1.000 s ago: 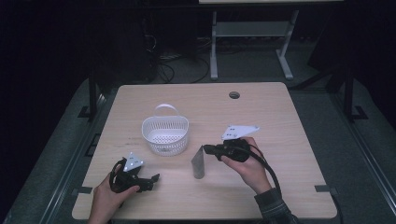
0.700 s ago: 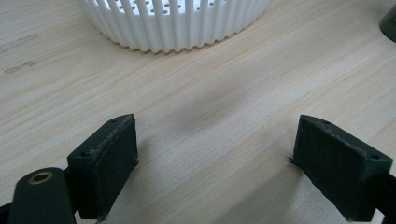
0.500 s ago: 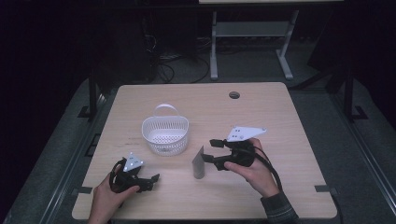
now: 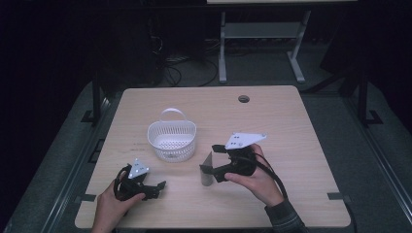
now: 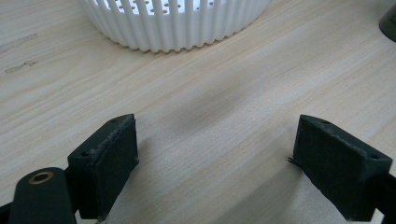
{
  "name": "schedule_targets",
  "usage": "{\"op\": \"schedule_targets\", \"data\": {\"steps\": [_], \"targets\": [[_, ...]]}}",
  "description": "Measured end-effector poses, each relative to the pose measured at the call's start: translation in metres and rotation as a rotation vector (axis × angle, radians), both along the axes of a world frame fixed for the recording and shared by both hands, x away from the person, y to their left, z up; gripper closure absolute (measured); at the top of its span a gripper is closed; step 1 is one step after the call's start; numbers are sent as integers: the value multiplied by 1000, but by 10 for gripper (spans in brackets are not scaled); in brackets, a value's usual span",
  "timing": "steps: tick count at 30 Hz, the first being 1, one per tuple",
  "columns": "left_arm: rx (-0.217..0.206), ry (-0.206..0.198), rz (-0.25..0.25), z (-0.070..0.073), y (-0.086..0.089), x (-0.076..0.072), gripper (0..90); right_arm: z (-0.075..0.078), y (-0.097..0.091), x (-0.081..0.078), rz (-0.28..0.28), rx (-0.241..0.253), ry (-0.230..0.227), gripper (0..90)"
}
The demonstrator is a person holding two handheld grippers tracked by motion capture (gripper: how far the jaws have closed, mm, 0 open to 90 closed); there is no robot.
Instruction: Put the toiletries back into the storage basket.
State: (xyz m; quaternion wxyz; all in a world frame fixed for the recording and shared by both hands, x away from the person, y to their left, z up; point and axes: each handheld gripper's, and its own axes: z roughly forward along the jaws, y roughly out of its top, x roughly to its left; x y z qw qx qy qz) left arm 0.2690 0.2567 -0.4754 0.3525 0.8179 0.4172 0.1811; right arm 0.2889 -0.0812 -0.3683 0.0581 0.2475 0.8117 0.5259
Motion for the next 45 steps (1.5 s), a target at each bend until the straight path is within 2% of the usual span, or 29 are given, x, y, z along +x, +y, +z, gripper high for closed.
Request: {"op": "schedule_targets", "data": {"steps": [12, 17, 45], "targets": [[1, 0, 2, 0, 0, -1, 128, 0, 12, 0, 7, -11, -14, 195], [0, 0, 2, 0, 0, -1, 128, -3, 16, 2, -21, -45, -21, 204], [-1, -1, 3, 0, 1, -1, 128, -20, 29, 4, -50, -107, -8, 221]]}}
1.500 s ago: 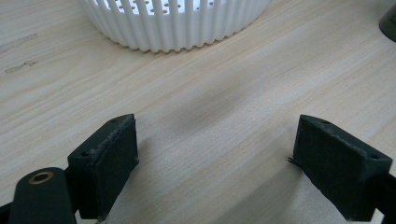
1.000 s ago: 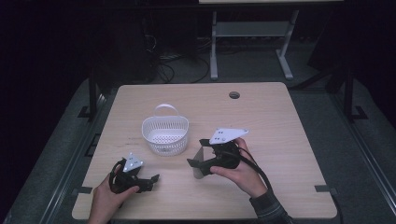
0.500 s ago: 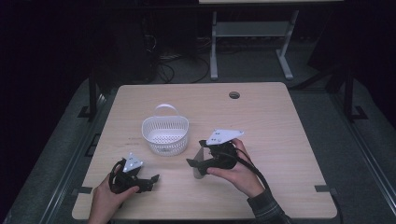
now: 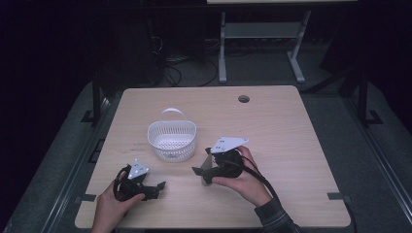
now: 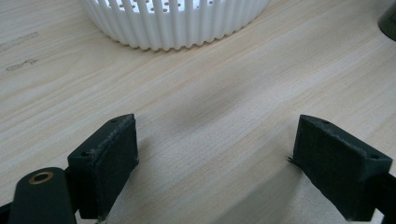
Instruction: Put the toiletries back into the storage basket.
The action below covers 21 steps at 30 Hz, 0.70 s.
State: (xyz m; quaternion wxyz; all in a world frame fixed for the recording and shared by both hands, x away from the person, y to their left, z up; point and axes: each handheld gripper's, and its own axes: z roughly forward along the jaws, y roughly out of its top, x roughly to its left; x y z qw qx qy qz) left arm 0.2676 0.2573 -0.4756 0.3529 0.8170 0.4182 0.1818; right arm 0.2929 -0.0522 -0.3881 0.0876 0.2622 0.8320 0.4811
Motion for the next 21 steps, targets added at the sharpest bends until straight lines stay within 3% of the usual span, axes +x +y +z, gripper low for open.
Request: {"op": "schedule_targets", "data": {"steps": [9, 21], "targets": [[0, 0, 0, 0, 0, 0, 128, 1, -2, -1, 19, 13, -11, 287], [2, 0, -1, 0, 0, 0, 128, 2, -4, 0, 32, 3, 5, 294]]}}
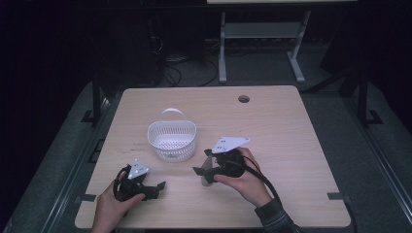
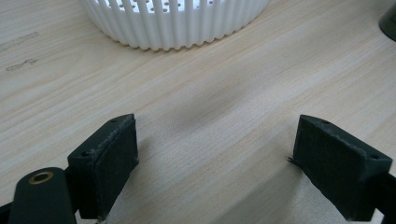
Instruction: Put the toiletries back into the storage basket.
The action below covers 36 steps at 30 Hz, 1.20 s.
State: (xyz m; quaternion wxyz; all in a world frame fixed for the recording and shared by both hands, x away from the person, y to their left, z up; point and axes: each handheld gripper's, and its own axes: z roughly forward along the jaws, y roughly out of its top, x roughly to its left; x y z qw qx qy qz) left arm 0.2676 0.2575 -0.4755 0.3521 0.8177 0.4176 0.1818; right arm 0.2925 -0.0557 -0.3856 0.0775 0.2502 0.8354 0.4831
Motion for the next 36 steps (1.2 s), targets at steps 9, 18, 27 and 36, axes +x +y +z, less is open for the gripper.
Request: {"op": "schedule_targets", "data": {"steps": [9, 18, 27, 36], "targets": [[4, 3, -3, 0, 0, 0, 128, 3, 0, 0, 5, -1, 6, 295], [1, 2, -2, 0, 0, 0, 128, 13, -1, -3, 11, 20, -4, 296], [2, 1, -3, 0, 0, 0, 128, 28, -3, -1, 11, 33, -41, 296], [4, 3, -4, 0, 0, 0, 128, 39, 1, 1, 17, 42, -60, 296]]}}
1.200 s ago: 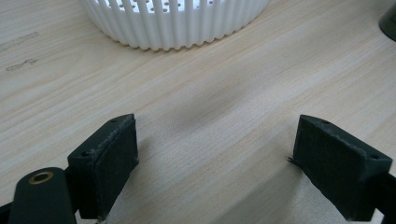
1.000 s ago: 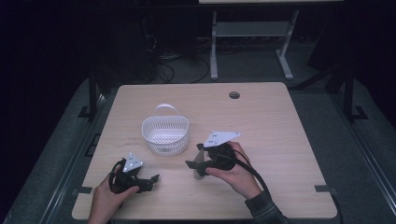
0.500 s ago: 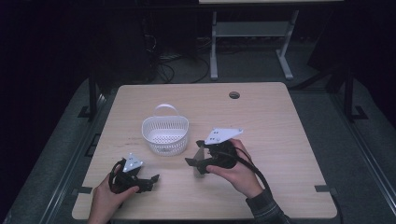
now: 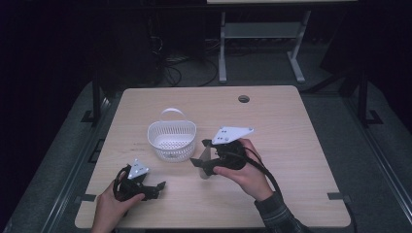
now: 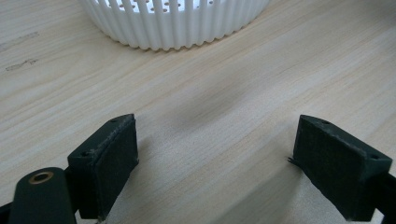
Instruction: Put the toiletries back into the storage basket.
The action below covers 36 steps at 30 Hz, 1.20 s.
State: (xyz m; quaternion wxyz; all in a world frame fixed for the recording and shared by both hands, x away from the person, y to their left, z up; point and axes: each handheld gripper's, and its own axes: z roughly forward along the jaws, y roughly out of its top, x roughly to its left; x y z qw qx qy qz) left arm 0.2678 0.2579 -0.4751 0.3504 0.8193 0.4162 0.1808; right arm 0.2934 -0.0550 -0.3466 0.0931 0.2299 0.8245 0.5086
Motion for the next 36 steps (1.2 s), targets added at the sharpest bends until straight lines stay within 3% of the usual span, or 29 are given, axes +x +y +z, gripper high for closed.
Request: {"op": "schedule_targets", "data": {"steps": [13, 36], "targets": [[0, 0, 0, 0, 0, 0, 128, 22, 5, 8, -2, 10, -23, 296], [3, 2, -2, 0, 0, 0, 128, 44, 9, 29, -10, 46, -34, 296]]}}
